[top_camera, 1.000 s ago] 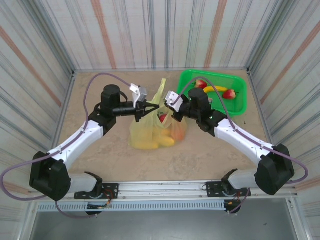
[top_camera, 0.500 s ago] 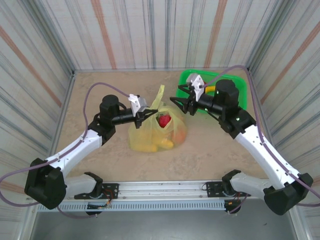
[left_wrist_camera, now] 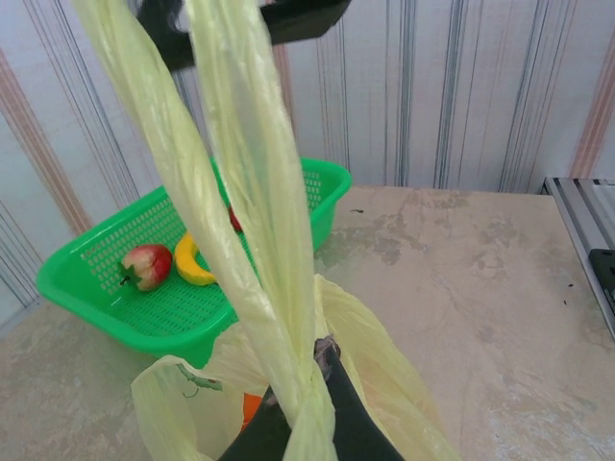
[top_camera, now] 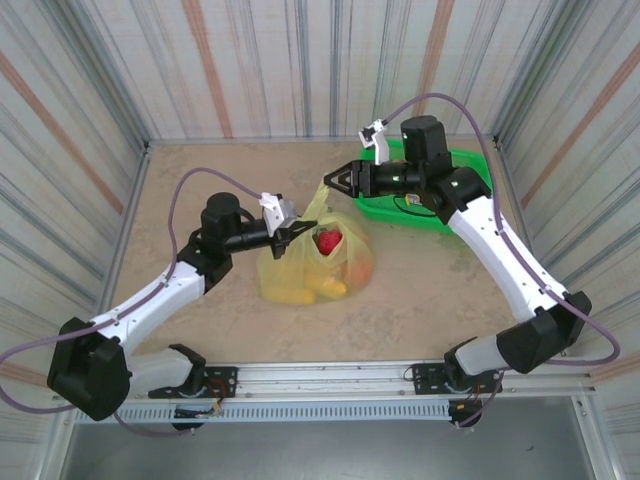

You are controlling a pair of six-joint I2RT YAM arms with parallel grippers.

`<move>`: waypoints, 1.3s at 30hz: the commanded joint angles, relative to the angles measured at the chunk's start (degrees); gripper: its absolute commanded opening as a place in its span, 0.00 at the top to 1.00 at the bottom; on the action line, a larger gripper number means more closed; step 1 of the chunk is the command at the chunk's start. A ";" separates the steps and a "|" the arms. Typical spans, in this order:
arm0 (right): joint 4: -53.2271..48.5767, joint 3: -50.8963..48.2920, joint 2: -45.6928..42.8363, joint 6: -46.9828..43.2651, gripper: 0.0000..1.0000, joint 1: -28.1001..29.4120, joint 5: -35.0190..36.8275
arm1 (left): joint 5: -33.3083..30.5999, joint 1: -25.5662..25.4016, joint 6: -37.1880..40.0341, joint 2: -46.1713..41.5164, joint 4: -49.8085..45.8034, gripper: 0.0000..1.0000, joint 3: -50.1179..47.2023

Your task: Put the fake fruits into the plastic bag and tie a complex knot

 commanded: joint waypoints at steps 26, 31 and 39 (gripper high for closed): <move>23.63 -40.67 -28.49 -6.16 1.00 11.82 10.41 | -6.86 0.34 -2.19 -1.53 -1.39 1.00 1.11; 23.67 -40.22 -20.65 -6.20 1.00 12.00 15.85 | -6.23 0.30 -3.05 -1.26 -0.28 1.00 0.77; 17.90 -34.29 -21.89 -9.11 0.85 11.49 13.55 | -7.81 -1.52 0.13 -1.83 -1.99 1.00 0.48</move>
